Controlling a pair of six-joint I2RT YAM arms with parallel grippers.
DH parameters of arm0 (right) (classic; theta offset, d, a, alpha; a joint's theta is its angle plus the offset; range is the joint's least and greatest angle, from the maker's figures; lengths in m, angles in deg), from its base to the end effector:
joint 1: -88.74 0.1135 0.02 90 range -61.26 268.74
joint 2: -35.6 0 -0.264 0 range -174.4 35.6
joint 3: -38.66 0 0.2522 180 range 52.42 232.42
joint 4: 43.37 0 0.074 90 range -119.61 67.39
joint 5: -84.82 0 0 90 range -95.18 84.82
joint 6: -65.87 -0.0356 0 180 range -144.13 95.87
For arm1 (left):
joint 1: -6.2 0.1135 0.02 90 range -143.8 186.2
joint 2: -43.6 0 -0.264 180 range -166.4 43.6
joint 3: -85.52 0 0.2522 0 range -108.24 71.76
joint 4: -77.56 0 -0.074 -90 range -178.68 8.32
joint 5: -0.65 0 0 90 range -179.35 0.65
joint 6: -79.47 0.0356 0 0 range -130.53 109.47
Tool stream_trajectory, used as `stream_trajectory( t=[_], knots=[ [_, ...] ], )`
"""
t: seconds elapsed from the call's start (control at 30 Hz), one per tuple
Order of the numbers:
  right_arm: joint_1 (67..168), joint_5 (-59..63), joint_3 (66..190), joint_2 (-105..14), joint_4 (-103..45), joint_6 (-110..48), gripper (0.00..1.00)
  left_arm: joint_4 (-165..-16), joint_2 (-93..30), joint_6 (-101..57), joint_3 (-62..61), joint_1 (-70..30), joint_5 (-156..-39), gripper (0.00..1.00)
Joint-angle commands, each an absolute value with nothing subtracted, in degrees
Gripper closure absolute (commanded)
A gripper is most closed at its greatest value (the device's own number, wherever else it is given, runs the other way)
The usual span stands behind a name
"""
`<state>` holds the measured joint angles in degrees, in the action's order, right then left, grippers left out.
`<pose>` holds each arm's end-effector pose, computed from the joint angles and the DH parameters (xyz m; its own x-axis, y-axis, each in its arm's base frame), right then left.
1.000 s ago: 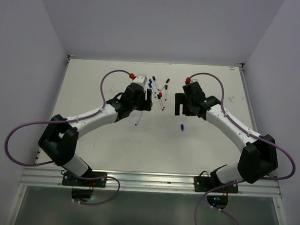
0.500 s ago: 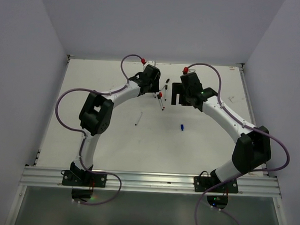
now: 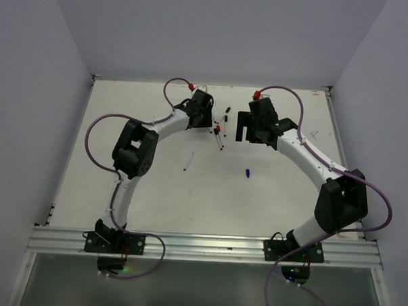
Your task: Open the pen caps
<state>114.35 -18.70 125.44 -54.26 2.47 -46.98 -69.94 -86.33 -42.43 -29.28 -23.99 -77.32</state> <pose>0.3125 0.1406 0.2821 -0.7358 0.0660 -0.6740 0.0043 0.9957 0.0928 0.4413 -0.2482 0.1697 -0.7379 -0.1686 -0.6535 -0.0230 0.9740 -0.2254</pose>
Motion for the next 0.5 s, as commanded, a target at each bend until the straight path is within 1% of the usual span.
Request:
stream_trajectory(
  t=[0.0, 0.37, 0.47],
  knots=[
    [114.41, -18.98, 125.02, -52.47, 1.24, -47.24, 0.1, -70.75, -87.35, -42.08, -32.83, -24.12, -78.62, 0.44],
    [114.32, -19.42, 123.88, -50.0, 1.16, -47.42, 0.09, -65.92, -91.75, -40.59, -37.14, -25.17, -74.42, 0.43],
    [114.06, -19.86, 123.53, -49.74, 0.89, -47.51, 0.09, -66.0, -91.23, -40.41, -36.26, -25.97, -73.88, 0.43]
  ],
)
